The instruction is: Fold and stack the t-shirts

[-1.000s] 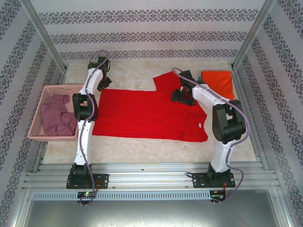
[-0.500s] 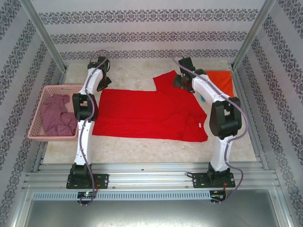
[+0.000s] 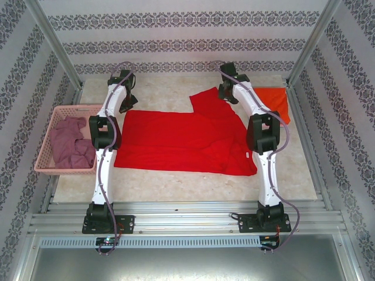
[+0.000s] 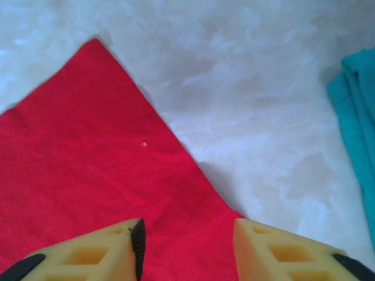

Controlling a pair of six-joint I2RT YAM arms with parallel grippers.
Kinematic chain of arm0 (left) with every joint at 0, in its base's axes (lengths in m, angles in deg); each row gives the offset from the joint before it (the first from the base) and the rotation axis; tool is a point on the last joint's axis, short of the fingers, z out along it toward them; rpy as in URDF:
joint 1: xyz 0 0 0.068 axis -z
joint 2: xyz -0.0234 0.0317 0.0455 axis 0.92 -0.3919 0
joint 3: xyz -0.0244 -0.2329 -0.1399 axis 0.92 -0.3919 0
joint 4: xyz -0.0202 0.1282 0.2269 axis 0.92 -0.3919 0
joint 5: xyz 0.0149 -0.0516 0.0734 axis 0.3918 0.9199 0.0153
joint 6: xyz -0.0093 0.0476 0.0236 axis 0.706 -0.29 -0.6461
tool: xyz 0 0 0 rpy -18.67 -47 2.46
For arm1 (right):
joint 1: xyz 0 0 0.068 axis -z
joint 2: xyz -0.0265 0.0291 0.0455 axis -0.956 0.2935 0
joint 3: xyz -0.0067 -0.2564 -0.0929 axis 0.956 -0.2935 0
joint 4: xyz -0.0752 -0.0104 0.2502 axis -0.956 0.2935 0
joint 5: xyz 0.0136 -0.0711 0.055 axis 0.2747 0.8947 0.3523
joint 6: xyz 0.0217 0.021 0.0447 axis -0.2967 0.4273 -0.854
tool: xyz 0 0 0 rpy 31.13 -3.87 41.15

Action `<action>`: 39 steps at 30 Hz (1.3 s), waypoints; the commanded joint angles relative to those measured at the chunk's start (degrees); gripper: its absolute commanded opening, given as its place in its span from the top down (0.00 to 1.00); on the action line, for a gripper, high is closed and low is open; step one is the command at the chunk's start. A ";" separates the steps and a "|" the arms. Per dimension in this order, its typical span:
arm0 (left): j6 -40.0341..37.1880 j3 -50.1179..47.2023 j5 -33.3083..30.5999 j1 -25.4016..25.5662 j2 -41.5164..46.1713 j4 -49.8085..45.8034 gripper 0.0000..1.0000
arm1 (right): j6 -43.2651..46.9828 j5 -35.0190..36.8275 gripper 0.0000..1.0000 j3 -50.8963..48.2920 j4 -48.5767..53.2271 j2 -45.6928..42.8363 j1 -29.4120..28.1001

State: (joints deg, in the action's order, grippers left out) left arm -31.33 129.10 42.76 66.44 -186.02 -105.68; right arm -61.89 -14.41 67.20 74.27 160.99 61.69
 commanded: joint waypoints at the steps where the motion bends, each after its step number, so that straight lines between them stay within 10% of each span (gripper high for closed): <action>1: -0.78 -1.84 1.15 -0.74 0.60 -3.21 1.00 | -5.47 2.14 0.62 5.96 7.82 3.76 0.43; 27: -0.55 -5.99 3.32 -0.74 2.36 -0.49 1.00 | -20.74 -3.23 0.66 9.78 11.67 12.92 0.81; 39: -1.99 -6.92 4.51 -0.74 2.65 -1.03 1.00 | -20.93 -2.87 1.00 10.17 12.70 11.06 -0.32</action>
State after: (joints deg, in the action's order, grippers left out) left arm -31.94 124.27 44.73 66.04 -183.51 -102.60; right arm -82.85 -16.66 77.32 84.76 171.67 61.91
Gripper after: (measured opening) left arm 0.044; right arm 0.042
